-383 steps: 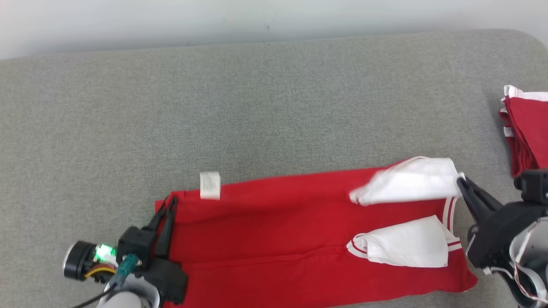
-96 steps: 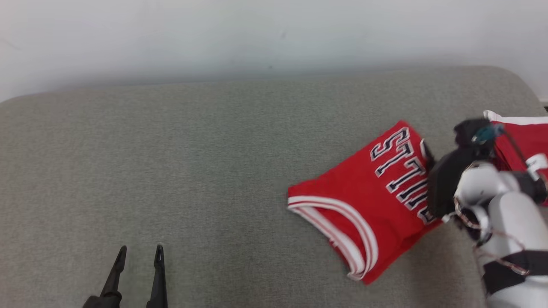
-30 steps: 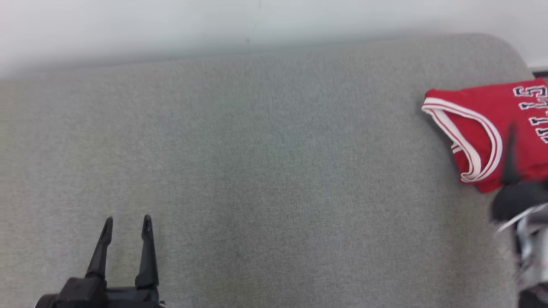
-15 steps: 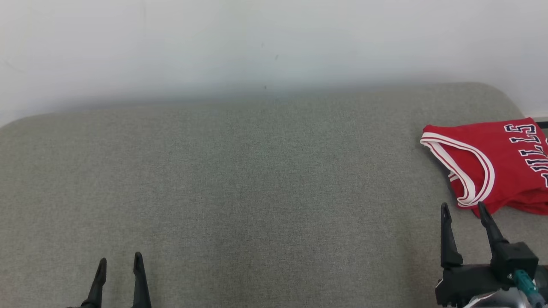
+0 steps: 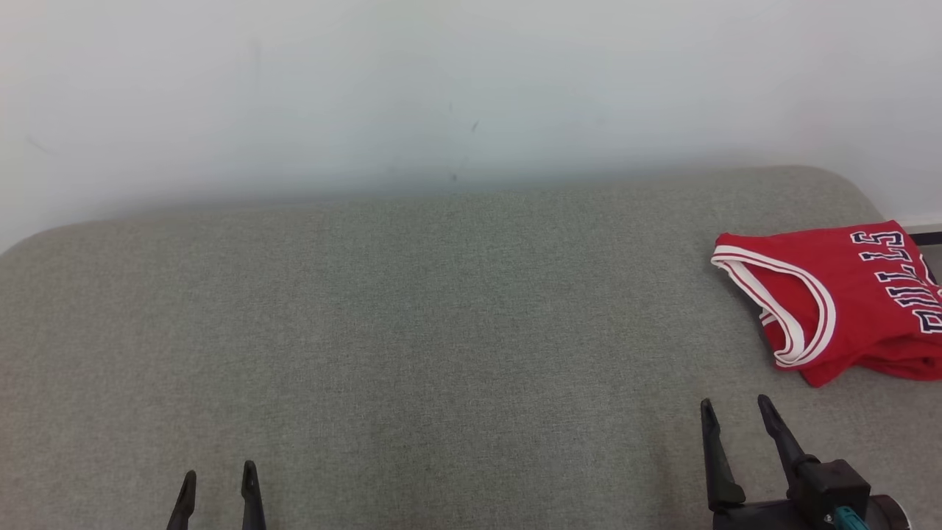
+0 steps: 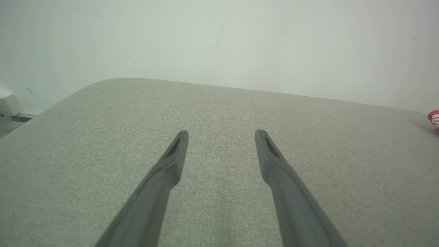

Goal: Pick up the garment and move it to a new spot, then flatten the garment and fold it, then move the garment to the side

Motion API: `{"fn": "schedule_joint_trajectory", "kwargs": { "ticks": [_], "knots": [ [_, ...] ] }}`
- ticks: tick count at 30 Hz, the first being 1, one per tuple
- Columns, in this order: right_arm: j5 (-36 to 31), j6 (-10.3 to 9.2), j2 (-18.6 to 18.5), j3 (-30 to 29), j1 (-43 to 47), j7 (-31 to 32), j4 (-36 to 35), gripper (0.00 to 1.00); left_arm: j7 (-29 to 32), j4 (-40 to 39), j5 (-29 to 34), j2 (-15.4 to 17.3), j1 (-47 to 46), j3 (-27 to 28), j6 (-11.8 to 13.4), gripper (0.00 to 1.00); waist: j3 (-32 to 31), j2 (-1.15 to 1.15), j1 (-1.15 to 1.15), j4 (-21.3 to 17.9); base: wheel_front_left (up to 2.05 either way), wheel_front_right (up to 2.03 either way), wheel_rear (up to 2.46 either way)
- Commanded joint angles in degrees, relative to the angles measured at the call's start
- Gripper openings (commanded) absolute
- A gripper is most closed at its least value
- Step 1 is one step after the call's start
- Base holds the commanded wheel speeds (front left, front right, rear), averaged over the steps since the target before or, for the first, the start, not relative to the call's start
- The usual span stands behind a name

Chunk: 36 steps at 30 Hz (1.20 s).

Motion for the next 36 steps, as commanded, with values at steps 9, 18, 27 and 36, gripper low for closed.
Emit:
{"fn": "schedule_joint_trajectory", "kwargs": {
  "ticks": [9, 18, 27, 36],
  "knots": [
    [1.31, -0.17, 0.16, 3.07, 0.32, -0.68, 1.23, 1.0, -0.15, 0.07, 0.92, -0.09, 0.72, 0.49, -0.11, 1.0, -0.33, 0.0, 0.0, -0.54, 0.0, 0.0, 0.0],
    [-0.07, -0.17, 0.16, 3.8, 0.22, -0.34, 1.56, 1.0, -0.15, 0.02, 1.37, -0.08, 0.93, 0.13, 0.22, 1.0, -0.22, 0.0, 0.0, -0.63, 0.0, 0.0, 0.0],
    [0.58, -0.17, 0.17, 4.28, 0.12, -0.31, 1.87, 1.0, -0.15, -0.24, 0.89, -0.08, 1.3, 0.09, 0.35, 1.0, -0.4, 0.0, 0.0, -0.35, 0.0, 0.0, 0.0],
    [0.77, -0.17, 0.17, 4.36, -0.08, -0.37, 1.92, 1.0, -0.15, 0.26, 0.98, -0.08, 0.74, 0.37, -0.23, 1.0, -0.11, 0.0, 0.0, -0.35, 0.0, 0.0, 0.0]
  ]
}}
